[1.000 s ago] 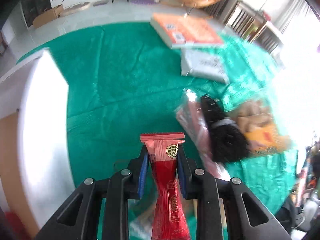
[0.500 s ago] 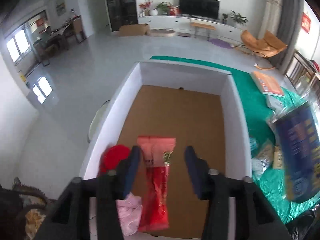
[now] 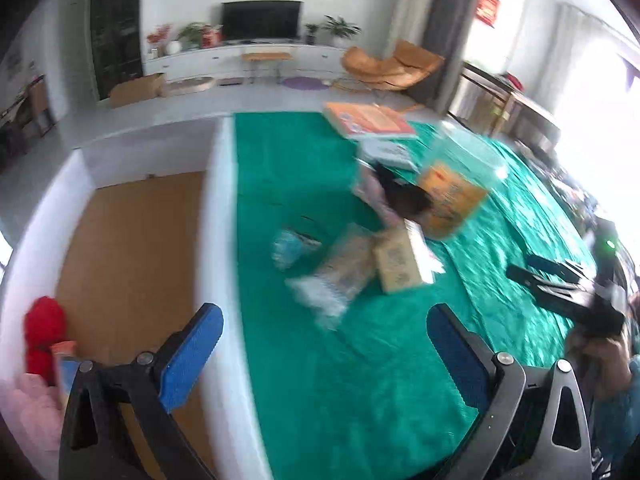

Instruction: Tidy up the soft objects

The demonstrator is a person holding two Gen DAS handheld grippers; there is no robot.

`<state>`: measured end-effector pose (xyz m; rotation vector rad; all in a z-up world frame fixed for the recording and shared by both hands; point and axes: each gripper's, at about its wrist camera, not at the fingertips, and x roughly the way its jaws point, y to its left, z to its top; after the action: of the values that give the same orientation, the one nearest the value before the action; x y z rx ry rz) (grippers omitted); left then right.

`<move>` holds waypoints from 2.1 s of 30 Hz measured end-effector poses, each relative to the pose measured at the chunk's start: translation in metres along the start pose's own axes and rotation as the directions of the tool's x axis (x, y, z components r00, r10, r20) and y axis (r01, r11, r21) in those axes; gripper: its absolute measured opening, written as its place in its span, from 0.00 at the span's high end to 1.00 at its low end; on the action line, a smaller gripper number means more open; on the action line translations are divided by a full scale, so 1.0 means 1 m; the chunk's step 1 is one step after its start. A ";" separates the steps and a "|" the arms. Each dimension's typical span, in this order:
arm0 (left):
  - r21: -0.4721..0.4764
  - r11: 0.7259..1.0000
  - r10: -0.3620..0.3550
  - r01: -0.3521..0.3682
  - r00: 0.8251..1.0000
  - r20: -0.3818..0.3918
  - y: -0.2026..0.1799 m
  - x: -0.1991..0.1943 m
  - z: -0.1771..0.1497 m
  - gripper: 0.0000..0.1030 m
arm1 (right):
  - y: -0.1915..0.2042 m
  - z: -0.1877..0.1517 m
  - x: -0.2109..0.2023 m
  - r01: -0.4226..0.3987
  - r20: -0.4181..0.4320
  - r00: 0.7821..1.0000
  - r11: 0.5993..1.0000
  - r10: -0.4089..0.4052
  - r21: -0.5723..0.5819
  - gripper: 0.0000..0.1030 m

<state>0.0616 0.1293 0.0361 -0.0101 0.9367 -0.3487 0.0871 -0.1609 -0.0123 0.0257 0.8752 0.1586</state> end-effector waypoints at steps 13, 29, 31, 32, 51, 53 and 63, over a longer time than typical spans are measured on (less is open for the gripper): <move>0.277 0.961 -0.003 0.019 0.998 -0.060 -0.202 0.197 -0.015 0.00 | -0.155 -0.013 0.071 0.404 -0.093 0.914 0.868 -0.394 0.290 0.21; 0.260 0.966 0.000 0.015 0.998 -0.060 -0.222 0.229 0.020 0.00 | -0.185 -0.016 0.073 0.384 -0.094 0.922 0.853 -0.376 0.355 0.13; 0.260 0.966 0.000 0.015 0.998 -0.059 -0.222 0.228 0.020 0.00 | -0.184 -0.016 0.074 0.384 -0.094 0.922 0.853 -0.376 0.355 0.13; 0.260 0.966 0.000 0.015 0.998 -0.059 -0.222 0.228 0.020 0.00 | -0.185 -0.016 0.073 0.384 -0.094 0.922 0.853 -0.375 0.355 0.13; 0.238 0.971 0.014 -0.001 0.998 -0.054 -0.219 0.225 0.017 0.00 | -0.184 -0.017 0.074 0.384 -0.095 0.922 0.852 -0.375 0.355 0.13; 0.237 0.971 0.014 -0.001 0.998 -0.054 -0.219 0.225 0.017 0.00 | -0.185 -0.016 0.074 0.384 -0.095 0.922 0.852 -0.376 0.355 0.13; 0.237 0.972 0.016 -0.003 0.998 -0.052 -0.220 0.225 0.016 0.00 | -0.184 -0.017 0.074 0.384 -0.095 0.922 0.852 -0.376 0.355 0.13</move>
<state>0.1326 -0.1481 -0.0967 0.2233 0.9433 -0.4521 0.1442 -0.3326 -0.0953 0.2007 0.9057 -0.3822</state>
